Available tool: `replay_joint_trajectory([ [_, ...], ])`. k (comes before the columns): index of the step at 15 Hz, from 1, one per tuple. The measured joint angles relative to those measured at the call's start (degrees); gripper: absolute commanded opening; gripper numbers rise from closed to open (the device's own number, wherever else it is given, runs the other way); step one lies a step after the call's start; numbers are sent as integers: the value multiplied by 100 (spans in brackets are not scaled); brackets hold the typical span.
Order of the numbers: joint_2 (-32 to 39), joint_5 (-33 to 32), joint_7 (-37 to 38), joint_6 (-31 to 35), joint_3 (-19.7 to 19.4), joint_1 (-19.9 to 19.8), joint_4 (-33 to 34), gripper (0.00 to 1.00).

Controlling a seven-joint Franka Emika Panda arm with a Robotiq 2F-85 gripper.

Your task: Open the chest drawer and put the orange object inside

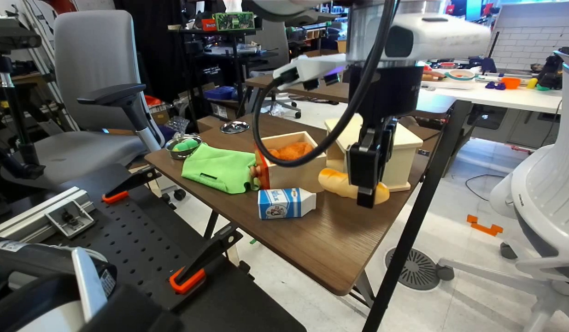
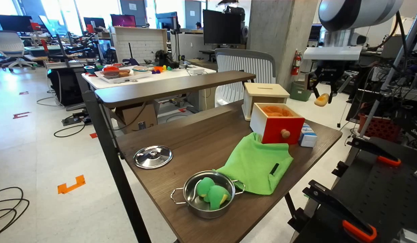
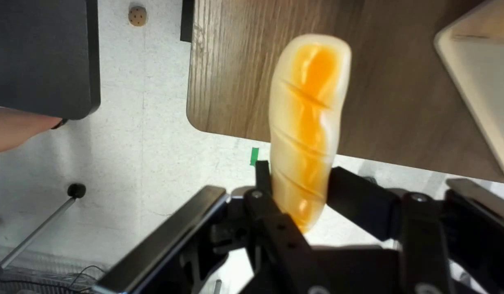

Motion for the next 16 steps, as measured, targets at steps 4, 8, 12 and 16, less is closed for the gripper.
replay_joint_trajectory([
  [4,-472,281,-390,-6,350,-12,-107,14],
  [8,-720,764,-621,-51,899,45,-174,14],
  [12,-756,1040,-645,-52,1295,236,-218,14],
  [16,-708,1098,-648,-51,1489,435,-309,14],
])
